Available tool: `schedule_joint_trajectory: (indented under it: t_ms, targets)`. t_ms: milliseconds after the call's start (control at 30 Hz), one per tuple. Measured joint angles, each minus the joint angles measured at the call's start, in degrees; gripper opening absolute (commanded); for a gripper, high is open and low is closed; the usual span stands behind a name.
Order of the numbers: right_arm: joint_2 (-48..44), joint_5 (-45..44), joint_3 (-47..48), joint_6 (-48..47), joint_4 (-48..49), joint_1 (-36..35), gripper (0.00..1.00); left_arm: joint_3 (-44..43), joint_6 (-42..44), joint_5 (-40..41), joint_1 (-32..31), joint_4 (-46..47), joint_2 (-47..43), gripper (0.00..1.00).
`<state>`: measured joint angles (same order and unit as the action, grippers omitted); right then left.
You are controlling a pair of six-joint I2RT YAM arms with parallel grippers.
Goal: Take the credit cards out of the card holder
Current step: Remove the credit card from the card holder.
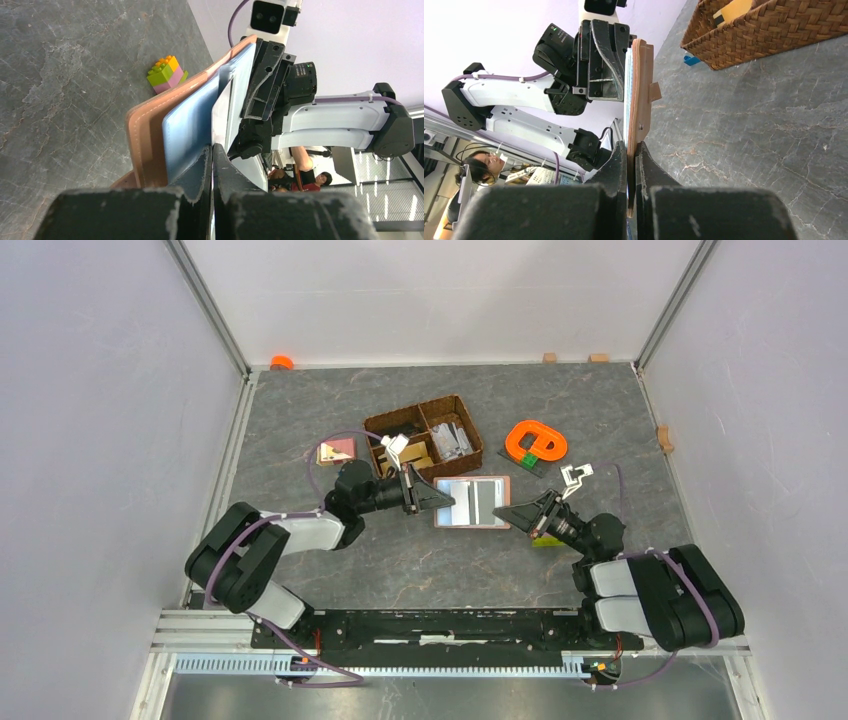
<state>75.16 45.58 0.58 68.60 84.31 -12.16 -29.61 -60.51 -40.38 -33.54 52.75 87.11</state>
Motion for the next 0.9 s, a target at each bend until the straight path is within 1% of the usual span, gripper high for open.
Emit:
schedule_joint_trajectory:
  t_ms: [233,367,400,533,800,900]
  targets:
    - [-0.96,-0.44,0.00,-0.94,0.00,0.28,0.00,0.00,0.09,0.42,0.09,-0.76,-0.37,0.03]
    - [-0.96,-0.44,0.00,-0.92,0.00,0.28,0.00,0.00,0.04,0.35,0.09,-0.70,-0.37,0.20]
    - [-0.96,-0.44,0.00,-0.92,0.00,0.28,0.00,0.00,0.04,0.33,0.09,-0.59,-0.35,0.23]
    - [-0.96,-0.42,0.00,-0.81,0.00,0.28,0.00,0.00,-0.22,-0.22,0.09,1.03,0.85,0.25]
    - [-0.04,-0.39,0.00,0.90,0.00,0.28,0.00,0.00,-1.44,-0.79,0.02,3.63,3.72,0.39]
    - [0.46,-0.37,0.00,1.64,0.00,0.28,0.00,0.00,-2.62,-1.64,-0.31,5.79,4.85,0.39]
